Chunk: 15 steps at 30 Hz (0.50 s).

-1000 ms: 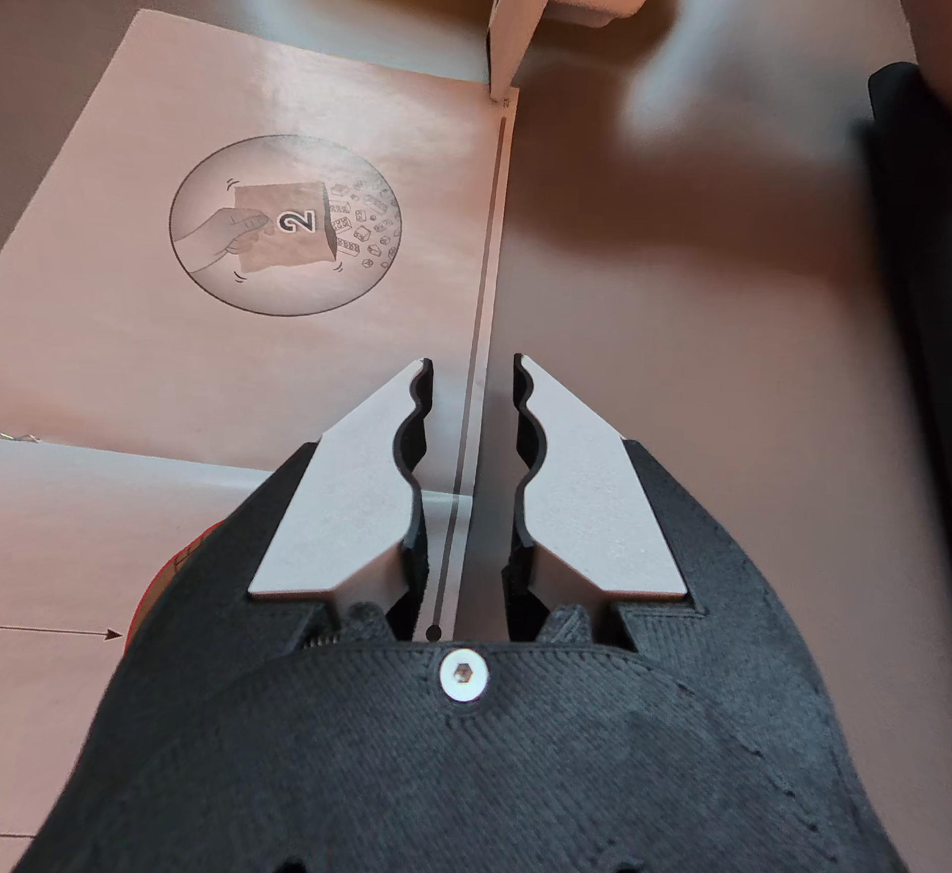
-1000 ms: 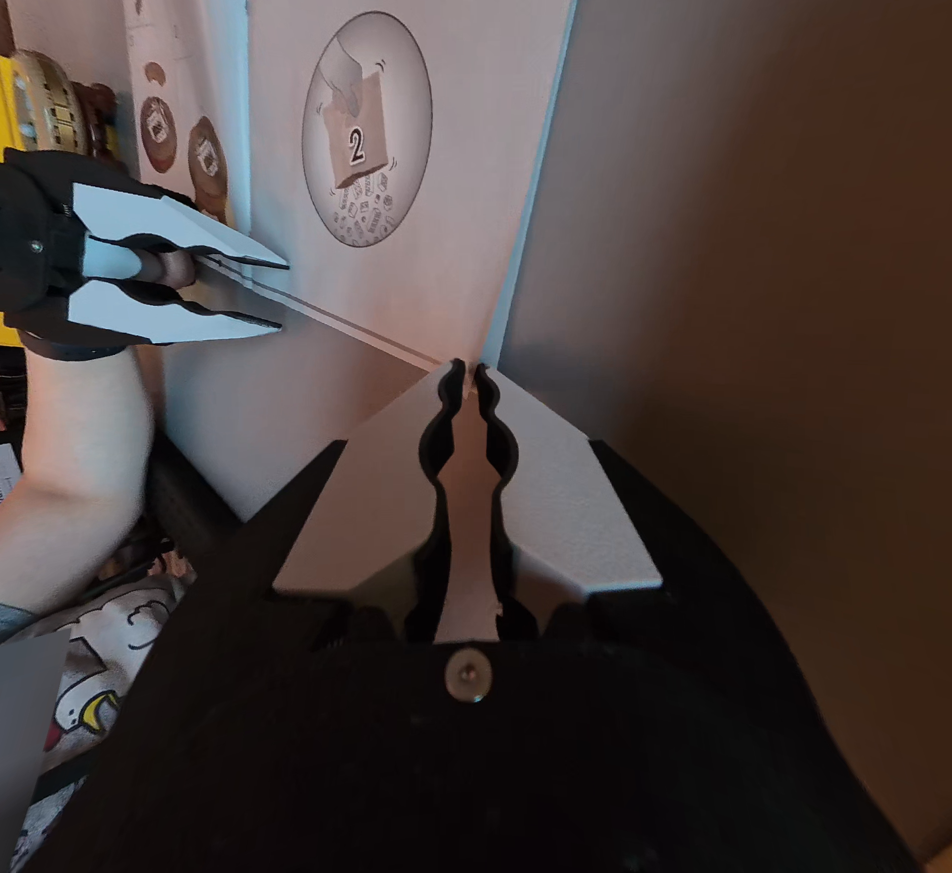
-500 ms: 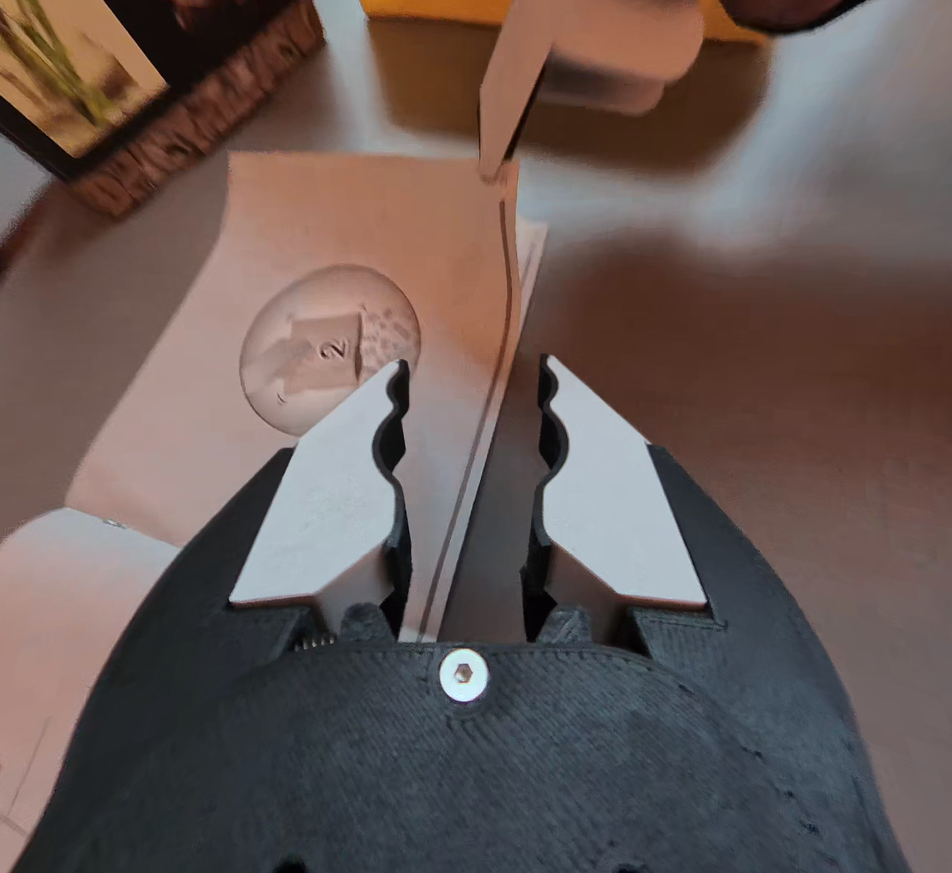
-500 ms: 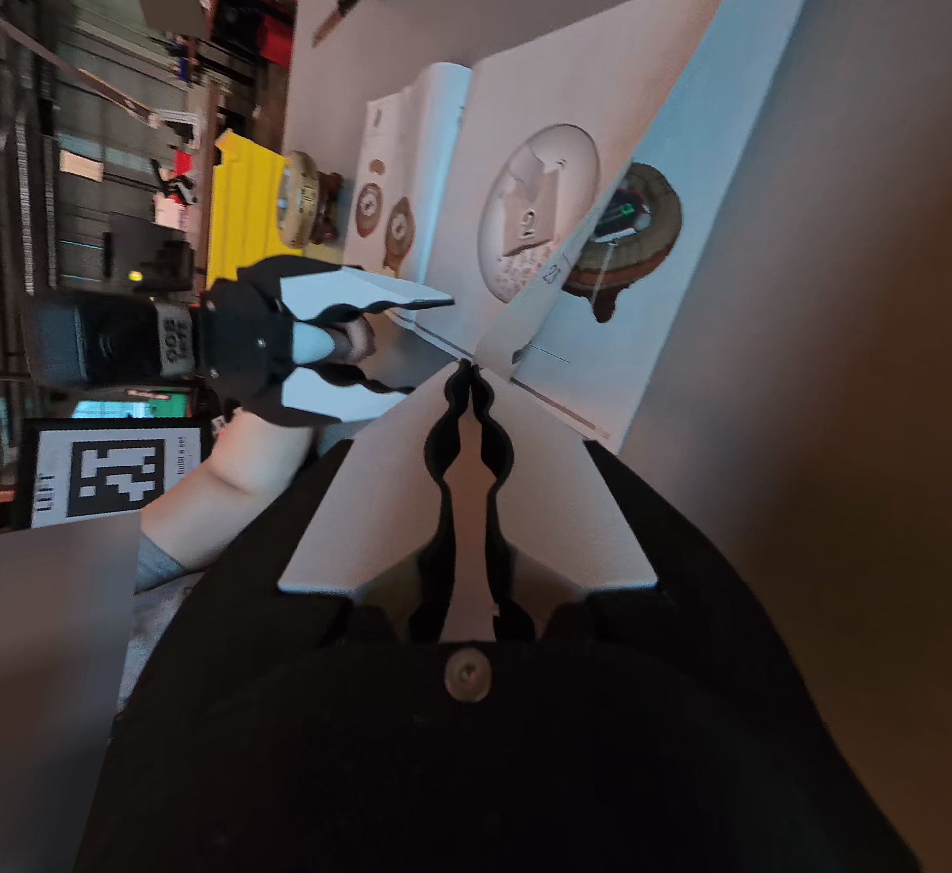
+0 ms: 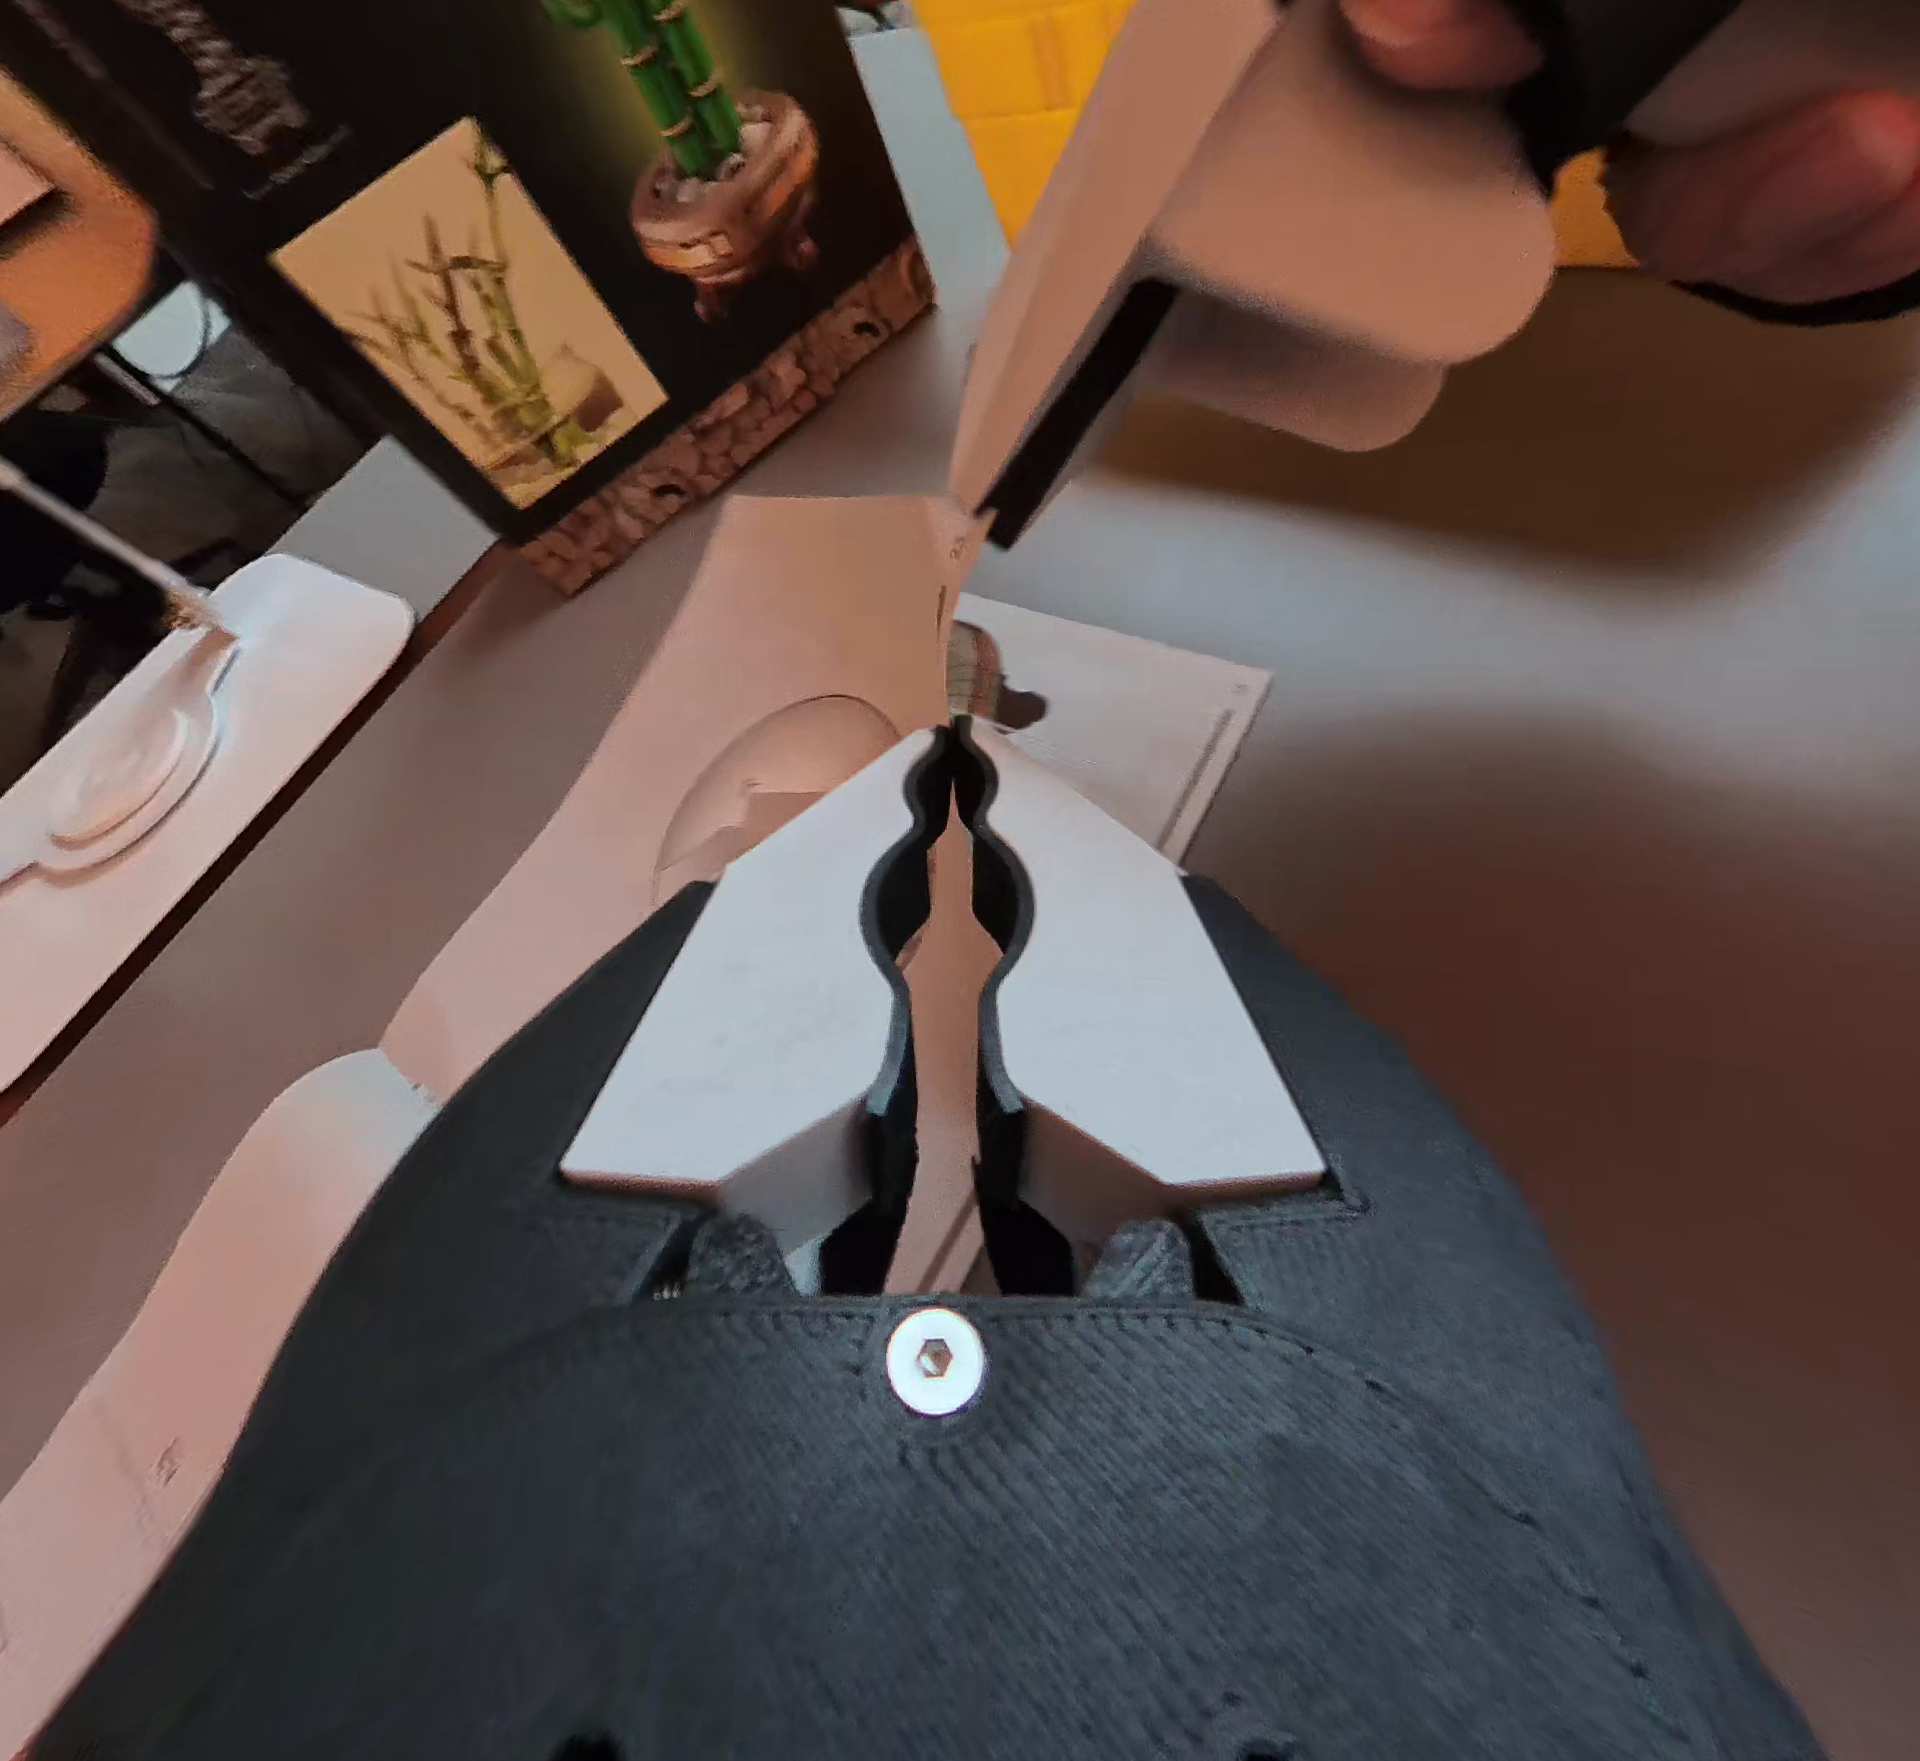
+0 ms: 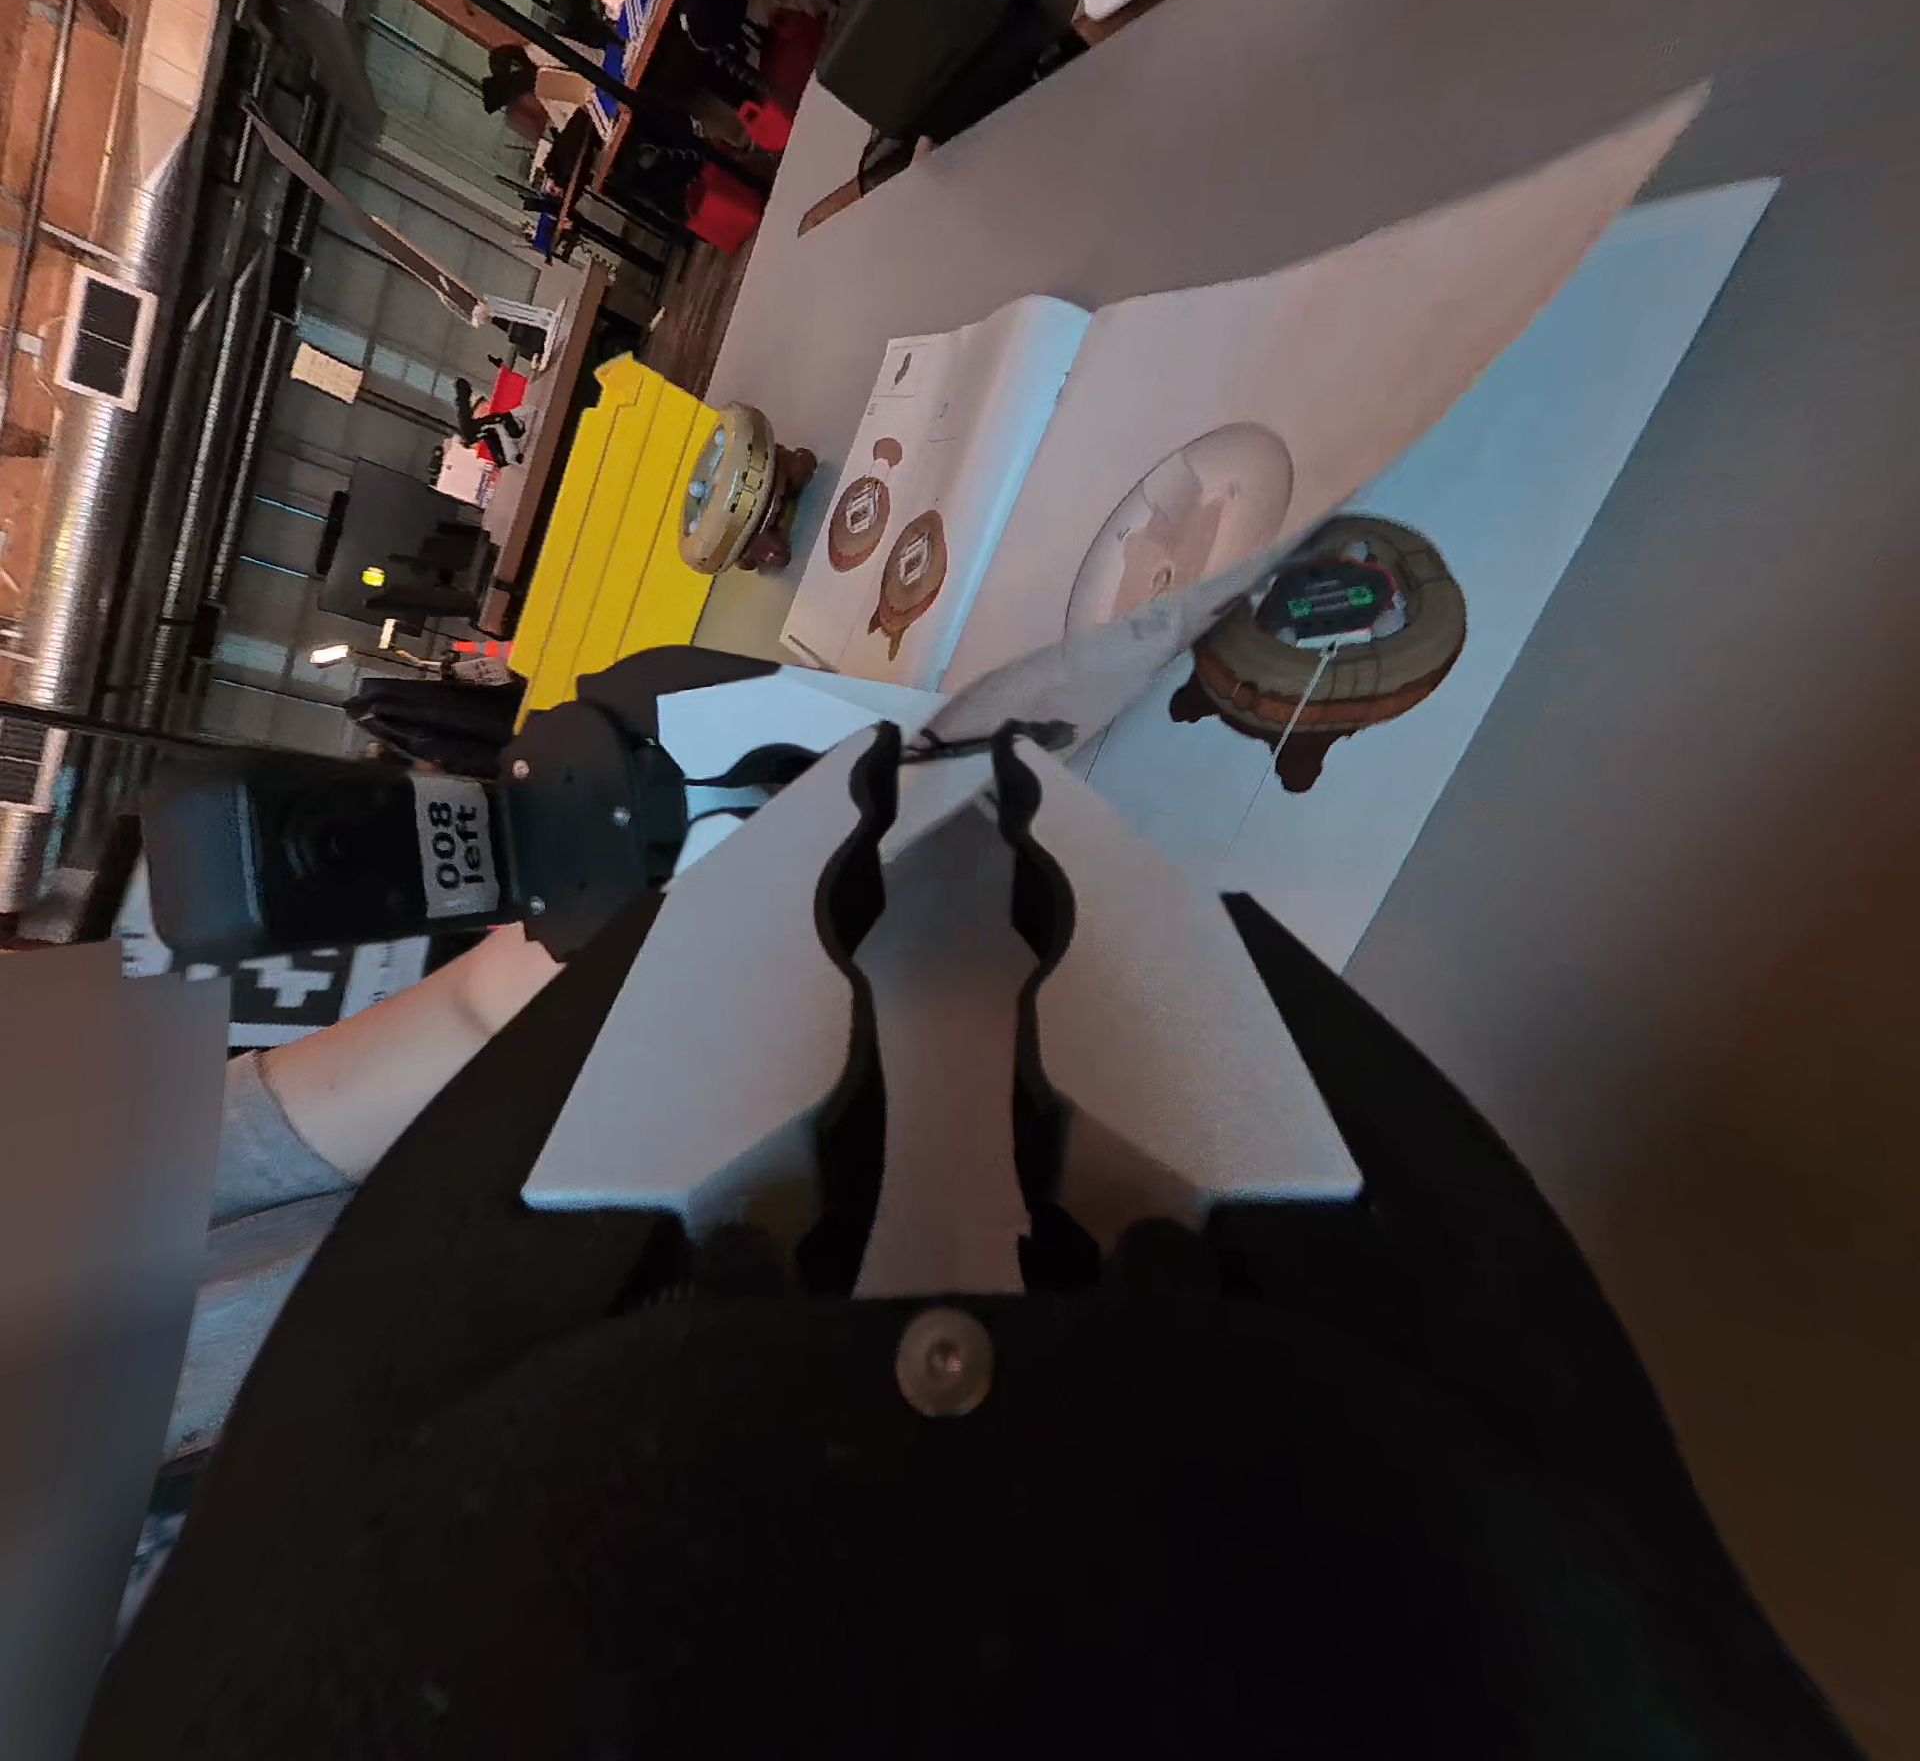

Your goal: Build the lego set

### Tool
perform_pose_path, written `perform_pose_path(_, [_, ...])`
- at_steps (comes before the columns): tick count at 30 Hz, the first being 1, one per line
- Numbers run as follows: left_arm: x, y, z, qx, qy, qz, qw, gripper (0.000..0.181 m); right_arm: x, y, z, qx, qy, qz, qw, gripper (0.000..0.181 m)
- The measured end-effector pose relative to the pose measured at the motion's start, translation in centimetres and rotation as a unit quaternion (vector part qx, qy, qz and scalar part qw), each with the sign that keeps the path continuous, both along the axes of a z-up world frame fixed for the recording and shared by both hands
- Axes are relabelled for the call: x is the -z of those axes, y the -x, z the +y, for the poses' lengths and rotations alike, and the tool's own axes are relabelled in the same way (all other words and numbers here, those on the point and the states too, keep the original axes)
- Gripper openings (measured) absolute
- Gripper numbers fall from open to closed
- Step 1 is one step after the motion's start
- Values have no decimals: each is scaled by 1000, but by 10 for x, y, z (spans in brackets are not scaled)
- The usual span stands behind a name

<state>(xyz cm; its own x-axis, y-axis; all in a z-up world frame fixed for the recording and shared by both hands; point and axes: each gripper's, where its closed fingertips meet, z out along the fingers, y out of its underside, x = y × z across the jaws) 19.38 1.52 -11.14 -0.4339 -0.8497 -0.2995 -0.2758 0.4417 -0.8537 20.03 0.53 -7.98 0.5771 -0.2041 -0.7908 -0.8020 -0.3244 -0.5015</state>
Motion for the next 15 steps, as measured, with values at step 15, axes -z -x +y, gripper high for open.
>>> perform_pose_path(15, [-53, 61, 156, -183, 255, -28, 949, 0, 63, -5, 38, -76, 193, -384, 900, 0])
